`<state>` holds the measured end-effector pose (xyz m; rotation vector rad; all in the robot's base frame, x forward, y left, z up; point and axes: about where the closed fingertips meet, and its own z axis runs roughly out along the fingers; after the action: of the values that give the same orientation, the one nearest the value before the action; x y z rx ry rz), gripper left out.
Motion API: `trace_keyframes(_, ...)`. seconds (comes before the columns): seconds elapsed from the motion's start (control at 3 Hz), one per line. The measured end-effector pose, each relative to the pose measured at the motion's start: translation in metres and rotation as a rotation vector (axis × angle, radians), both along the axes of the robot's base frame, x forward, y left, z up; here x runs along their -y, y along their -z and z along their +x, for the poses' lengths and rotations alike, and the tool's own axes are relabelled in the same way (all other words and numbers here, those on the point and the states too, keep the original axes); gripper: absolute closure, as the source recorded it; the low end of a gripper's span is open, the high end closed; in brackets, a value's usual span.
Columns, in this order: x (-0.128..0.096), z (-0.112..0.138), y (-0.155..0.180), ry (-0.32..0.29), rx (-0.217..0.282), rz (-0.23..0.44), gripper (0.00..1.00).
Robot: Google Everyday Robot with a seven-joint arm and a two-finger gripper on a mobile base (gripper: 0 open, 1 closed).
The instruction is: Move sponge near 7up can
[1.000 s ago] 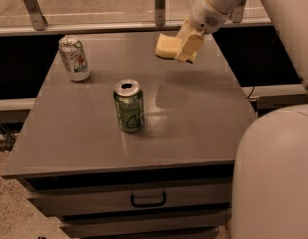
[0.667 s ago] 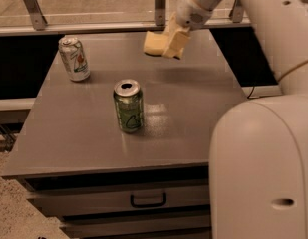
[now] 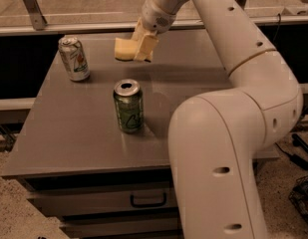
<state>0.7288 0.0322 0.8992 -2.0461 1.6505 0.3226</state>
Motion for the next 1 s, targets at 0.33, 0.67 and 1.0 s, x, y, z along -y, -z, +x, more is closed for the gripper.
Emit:
trace_keyframes(0.33,-0.032,-0.001,0.004,-0.056,-0.006,0.005,1.0)
trace_keyframes(0.67,-0.049,-0.002,0.009,-0.084,-0.017,0.001,0.81)
trace_keyframes(1.0,-0.059,-0.001,0.016,-0.089,-0.03,-0.001,0.57)
